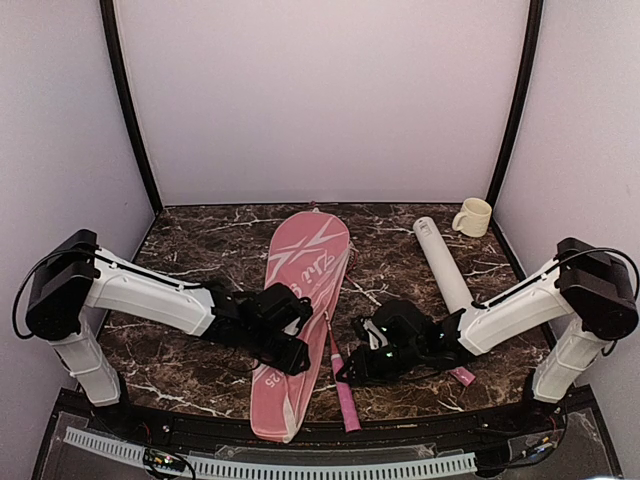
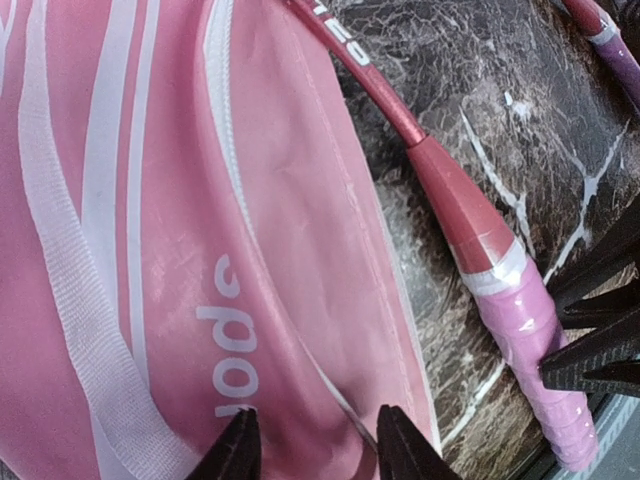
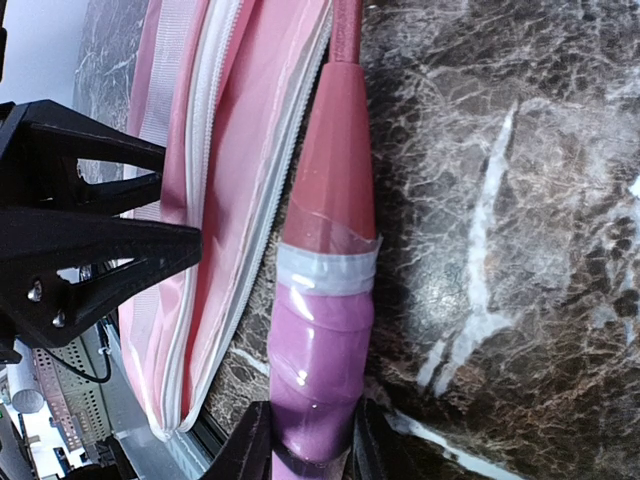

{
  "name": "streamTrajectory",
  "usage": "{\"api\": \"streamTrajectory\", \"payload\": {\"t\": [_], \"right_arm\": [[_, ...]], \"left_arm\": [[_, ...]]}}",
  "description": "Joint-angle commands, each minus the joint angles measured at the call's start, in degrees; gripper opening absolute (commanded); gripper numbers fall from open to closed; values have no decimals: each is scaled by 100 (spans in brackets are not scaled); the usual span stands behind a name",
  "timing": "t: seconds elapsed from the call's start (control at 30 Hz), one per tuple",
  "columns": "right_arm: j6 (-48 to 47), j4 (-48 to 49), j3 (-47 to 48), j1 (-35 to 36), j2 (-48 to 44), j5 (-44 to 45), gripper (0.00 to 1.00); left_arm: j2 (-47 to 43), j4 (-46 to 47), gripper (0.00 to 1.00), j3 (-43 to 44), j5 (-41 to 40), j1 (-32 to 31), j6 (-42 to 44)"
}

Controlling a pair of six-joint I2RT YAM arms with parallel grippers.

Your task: Pack up the badminton gear

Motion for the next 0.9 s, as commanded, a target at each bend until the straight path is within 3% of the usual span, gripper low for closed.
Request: {"api": "streamTrajectory", "payload": {"t": [0.0,0.37,0.53,0.87], "right_arm": [[24,-66,149,23,-80,229,24],[-83,-353,374,-27,-221,448,23],[-111,-472,446,-196,-634,519,23],[-176,-438,615,-359,-762,664,23]], "left_arm": [[159,55,39,76,-157,-23,27],[29,376,1,160,52,-23,44],[-234,1408,0,-8,617,-30,-66],[-188,2058,0,37,990,-27,-265]]}}
